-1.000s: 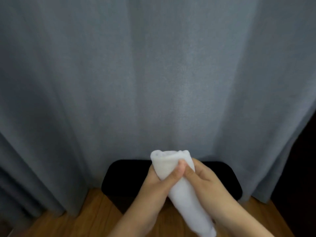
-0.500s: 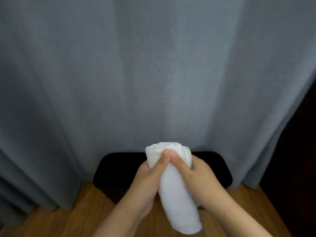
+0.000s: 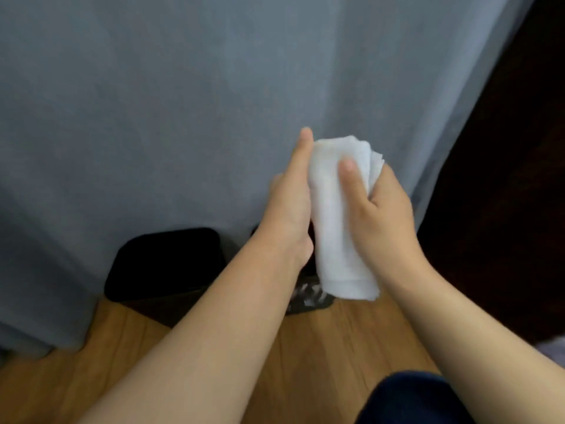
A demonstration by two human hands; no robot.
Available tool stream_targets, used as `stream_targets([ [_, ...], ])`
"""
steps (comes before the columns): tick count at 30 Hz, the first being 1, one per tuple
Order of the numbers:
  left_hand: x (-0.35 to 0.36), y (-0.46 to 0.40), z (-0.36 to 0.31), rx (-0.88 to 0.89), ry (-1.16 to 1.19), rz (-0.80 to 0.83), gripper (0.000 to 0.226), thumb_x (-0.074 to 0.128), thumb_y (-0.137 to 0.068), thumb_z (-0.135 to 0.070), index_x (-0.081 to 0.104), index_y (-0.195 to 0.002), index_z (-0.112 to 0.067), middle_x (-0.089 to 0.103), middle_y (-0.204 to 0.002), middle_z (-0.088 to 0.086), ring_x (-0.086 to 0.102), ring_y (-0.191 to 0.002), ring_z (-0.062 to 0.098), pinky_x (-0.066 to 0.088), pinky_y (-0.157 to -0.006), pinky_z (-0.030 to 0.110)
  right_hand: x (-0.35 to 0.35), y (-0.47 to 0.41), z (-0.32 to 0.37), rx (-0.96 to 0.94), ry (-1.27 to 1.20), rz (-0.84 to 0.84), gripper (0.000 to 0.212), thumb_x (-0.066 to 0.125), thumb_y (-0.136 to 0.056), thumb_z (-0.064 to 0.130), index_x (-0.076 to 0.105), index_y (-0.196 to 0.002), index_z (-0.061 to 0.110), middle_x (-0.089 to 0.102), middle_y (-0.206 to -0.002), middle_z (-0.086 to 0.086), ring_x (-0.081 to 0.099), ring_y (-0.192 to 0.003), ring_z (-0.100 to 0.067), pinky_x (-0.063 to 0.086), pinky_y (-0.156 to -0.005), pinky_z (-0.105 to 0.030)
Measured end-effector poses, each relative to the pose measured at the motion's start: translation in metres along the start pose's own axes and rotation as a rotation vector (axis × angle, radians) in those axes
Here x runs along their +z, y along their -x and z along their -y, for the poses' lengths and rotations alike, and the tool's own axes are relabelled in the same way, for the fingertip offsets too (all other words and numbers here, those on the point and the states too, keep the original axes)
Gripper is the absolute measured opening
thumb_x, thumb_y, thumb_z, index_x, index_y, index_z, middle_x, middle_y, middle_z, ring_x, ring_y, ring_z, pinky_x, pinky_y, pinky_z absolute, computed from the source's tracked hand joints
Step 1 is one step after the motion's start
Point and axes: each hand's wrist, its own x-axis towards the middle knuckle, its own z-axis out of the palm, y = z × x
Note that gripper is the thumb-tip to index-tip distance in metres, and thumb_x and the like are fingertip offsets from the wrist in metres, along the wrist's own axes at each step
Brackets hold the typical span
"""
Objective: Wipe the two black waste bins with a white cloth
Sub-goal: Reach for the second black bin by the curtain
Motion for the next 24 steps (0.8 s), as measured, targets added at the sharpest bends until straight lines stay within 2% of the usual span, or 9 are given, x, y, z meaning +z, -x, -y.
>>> stream_targets([
  [2, 0.008, -0.016, 0.013, 0.087, -0.179, -0.046, 0.037, 0.052, -0.095, -0.051, 0.06, -0.095, -0.015, 0.072, -0.092, 0.0, 0.07, -0.082, 0.01, 0.057, -0.088, 0.035, -0.028, -0.011, -0.009, 0.05, 0.006, -0.084, 0.028, 0.042, -0.095, 0.052, 0.059, -0.098, 0.029, 0.064, -0.081, 0.018, 0.06, -0.074, 0.01, 0.041, -0.06, -0.008],
  [4, 0.008, -0.037, 0.041, 0.095, -0.515, -0.041, 0.03, 0.052, -0.099, -0.041, 0.06, -0.089, -0.013, 0.071, -0.1, 0.009, 0.069, -0.091, 0.021, 0.052, -0.097, 0.043, -0.051, -0.022, -0.027, 0.217, -0.037, -0.094, 0.033, 0.04, -0.094, 0.054, 0.06, -0.096, 0.028, 0.064, -0.081, 0.014, 0.062, -0.069, 0.002, 0.046, -0.059, -0.014],
  [7, 0.012, -0.07, 0.101, -0.042, -1.173, 0.036, 0.05, 0.049, -0.097, -0.043, 0.068, -0.098, 0.002, 0.07, -0.108, 0.023, 0.066, -0.101, 0.036, 0.054, -0.089, 0.039, -0.07, -0.03, -0.065, 0.562, -0.148, -0.104, 0.055, 0.045, -0.09, 0.059, 0.054, -0.127, 0.019, 0.062, -0.102, 0.006, 0.06, -0.08, -0.009, 0.045, -0.066, -0.023],
  [9, 0.023, -0.084, 0.129, -0.185, -1.429, 0.097, 0.051, 0.045, -0.097, -0.048, 0.067, -0.11, -0.004, 0.069, -0.115, 0.016, 0.066, -0.104, 0.032, 0.051, -0.082, 0.033, -0.074, -0.028, -0.086, 0.699, -0.186, -0.116, 0.066, 0.047, -0.089, 0.06, 0.048, -0.135, 0.013, 0.061, -0.11, 0.0, 0.06, -0.088, -0.017, 0.047, -0.073, -0.029],
  [13, 0.043, -0.108, 0.164, -0.338, -1.536, 0.073, 0.036, 0.042, -0.101, -0.025, 0.061, -0.126, -0.007, 0.062, -0.129, 0.01, 0.06, -0.119, 0.027, 0.049, -0.095, 0.031, -0.079, -0.022, -0.119, 0.72, -0.196, -0.137, 0.059, 0.045, -0.091, 0.058, 0.05, -0.131, 0.015, 0.058, -0.087, 0.004, 0.06, -0.082, -0.017, 0.047, -0.071, -0.031],
  [18, 0.037, -0.119, 0.192, -0.242, -1.587, 0.02, 0.034, 0.042, -0.097, -0.01, 0.066, -0.12, -0.005, 0.066, -0.125, 0.013, 0.063, -0.114, 0.03, 0.053, -0.094, 0.037, -0.08, -0.012, -0.14, 0.709, -0.198, -0.149, 0.034, 0.046, -0.089, 0.059, 0.051, -0.101, 0.027, 0.066, -0.095, 0.001, 0.065, -0.085, -0.017, 0.053, -0.073, -0.034],
  [20, 0.033, -0.12, 0.195, -0.198, -1.605, -0.003, 0.034, 0.041, -0.096, -0.008, 0.066, -0.119, -0.005, 0.066, -0.123, 0.013, 0.063, -0.113, 0.032, 0.053, -0.093, 0.037, -0.08, -0.008, -0.147, 0.723, -0.188, -0.141, 0.037, 0.047, -0.088, 0.06, 0.054, -0.104, 0.027, 0.067, -0.1, 0.0, 0.066, -0.089, -0.019, 0.054, -0.082, -0.037],
  [22, 0.022, -0.118, 0.19, -0.104, -1.625, -0.06, 0.033, 0.039, -0.099, -0.01, 0.068, -0.114, -0.005, 0.068, -0.118, 0.014, 0.064, -0.11, 0.033, 0.053, -0.089, 0.037, -0.078, -0.004, -0.151, 0.73, -0.192, -0.149, 0.044, 0.047, -0.088, 0.059, 0.056, -0.112, 0.024, 0.068, -0.101, -0.001, 0.066, -0.089, -0.019, 0.054, -0.079, -0.036],
  [24, 0.005, -0.114, 0.18, 0.021, -1.617, -0.142, 0.037, 0.034, -0.104, -0.02, 0.068, -0.104, -0.004, 0.07, -0.109, 0.015, 0.066, -0.102, 0.034, 0.052, -0.08, 0.035, -0.078, 0.001, -0.155, 0.725, -0.176, -0.137, 0.043, 0.045, -0.088, 0.06, 0.058, -0.108, 0.025, 0.068, -0.098, -0.002, 0.066, -0.087, -0.019, 0.053, -0.073, -0.034],
])
